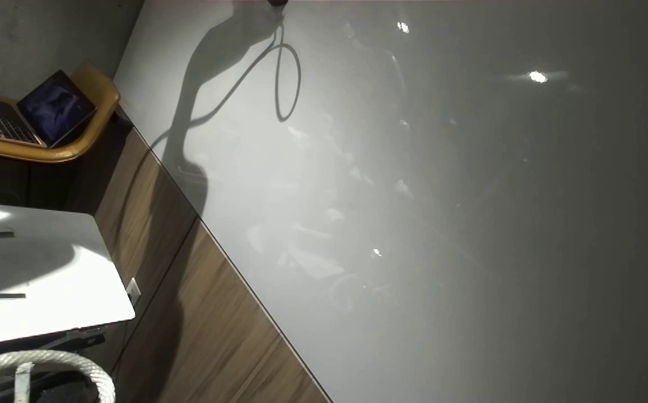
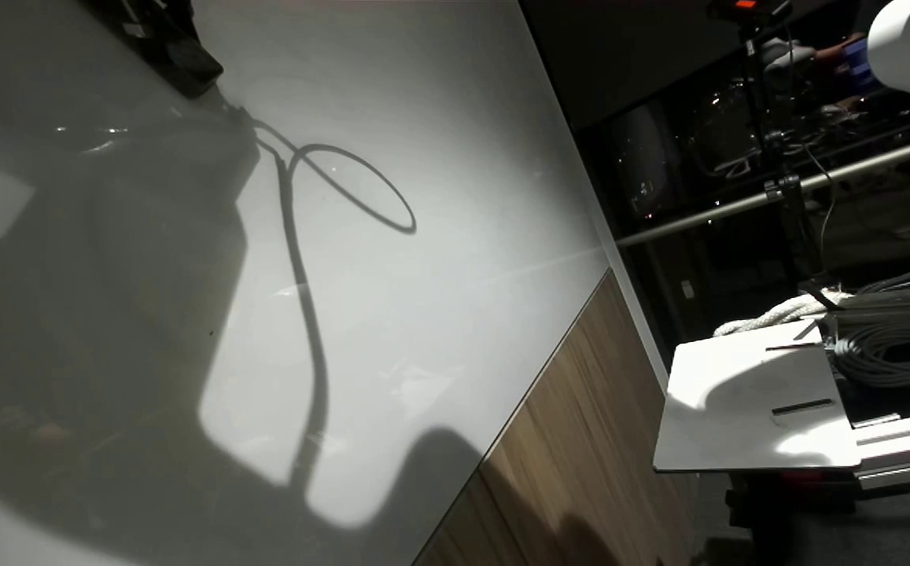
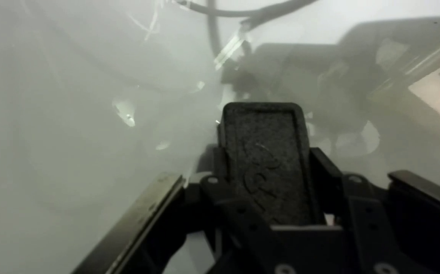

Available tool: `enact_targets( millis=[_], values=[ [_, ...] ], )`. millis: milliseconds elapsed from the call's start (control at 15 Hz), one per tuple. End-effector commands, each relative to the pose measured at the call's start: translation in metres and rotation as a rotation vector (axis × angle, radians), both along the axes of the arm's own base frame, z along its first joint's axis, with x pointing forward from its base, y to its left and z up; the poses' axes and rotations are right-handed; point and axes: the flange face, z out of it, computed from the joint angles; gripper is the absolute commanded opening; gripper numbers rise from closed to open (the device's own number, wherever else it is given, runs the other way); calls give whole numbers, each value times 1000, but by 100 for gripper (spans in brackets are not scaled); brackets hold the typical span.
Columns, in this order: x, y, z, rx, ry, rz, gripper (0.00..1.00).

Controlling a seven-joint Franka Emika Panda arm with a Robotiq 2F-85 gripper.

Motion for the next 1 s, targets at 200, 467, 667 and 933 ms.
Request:
enact_targets(
  millis=[200, 467, 667, 933],
  values=[
    [41, -51, -9, -53, -17, -85, 29],
    [47, -61, -17, -50, 16, -113, 29],
    [44, -45, -22, -35, 15, -96, 29],
    [23, -5, -19, -28, -19, -45, 29]
  ],
)
